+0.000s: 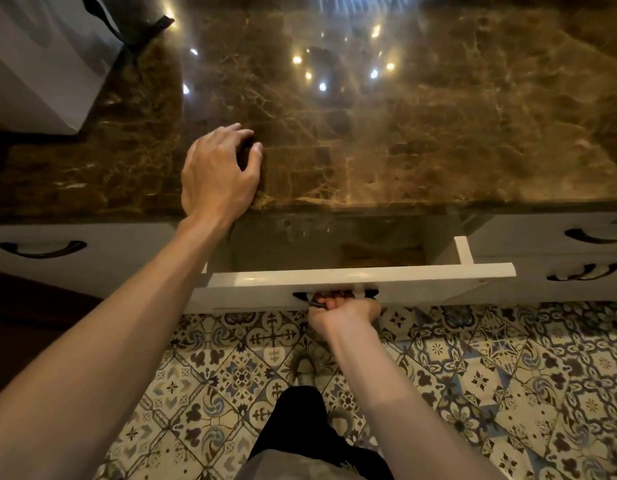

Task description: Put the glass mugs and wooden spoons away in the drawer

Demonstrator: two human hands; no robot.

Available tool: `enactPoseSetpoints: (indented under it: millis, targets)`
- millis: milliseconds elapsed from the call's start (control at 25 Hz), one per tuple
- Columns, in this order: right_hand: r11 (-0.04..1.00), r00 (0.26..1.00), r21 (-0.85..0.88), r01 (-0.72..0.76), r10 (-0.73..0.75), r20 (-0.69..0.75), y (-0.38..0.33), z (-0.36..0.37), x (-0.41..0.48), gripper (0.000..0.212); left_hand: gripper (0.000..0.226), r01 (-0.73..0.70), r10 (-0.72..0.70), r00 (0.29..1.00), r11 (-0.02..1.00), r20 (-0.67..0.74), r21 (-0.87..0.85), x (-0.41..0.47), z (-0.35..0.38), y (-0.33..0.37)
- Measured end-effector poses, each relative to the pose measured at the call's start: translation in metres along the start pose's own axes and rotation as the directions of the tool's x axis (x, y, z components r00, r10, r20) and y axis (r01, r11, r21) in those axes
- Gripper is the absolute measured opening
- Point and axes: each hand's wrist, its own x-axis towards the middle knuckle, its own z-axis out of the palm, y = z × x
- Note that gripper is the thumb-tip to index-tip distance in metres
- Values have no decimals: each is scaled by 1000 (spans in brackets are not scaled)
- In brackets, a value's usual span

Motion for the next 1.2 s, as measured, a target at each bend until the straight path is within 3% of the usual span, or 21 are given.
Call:
enactPoseSetpoints:
  millis: [760, 1000, 1200]
  targets:
    - [998, 998, 29, 54, -55, 15, -8, 73, 35, 39, 38, 35, -35, 999, 999, -14, -5, 1, -3, 4]
    - [997, 996, 43, 64, -67, 62, -8, 85, 38, 48, 38, 28, -28, 999, 1000, -15, -9, 1, -5, 5]
    - [997, 977, 44, 62, -70, 200, -10, 72, 33, 33, 37, -1, 1, 1000, 1000, -27, -17, -1, -3, 3]
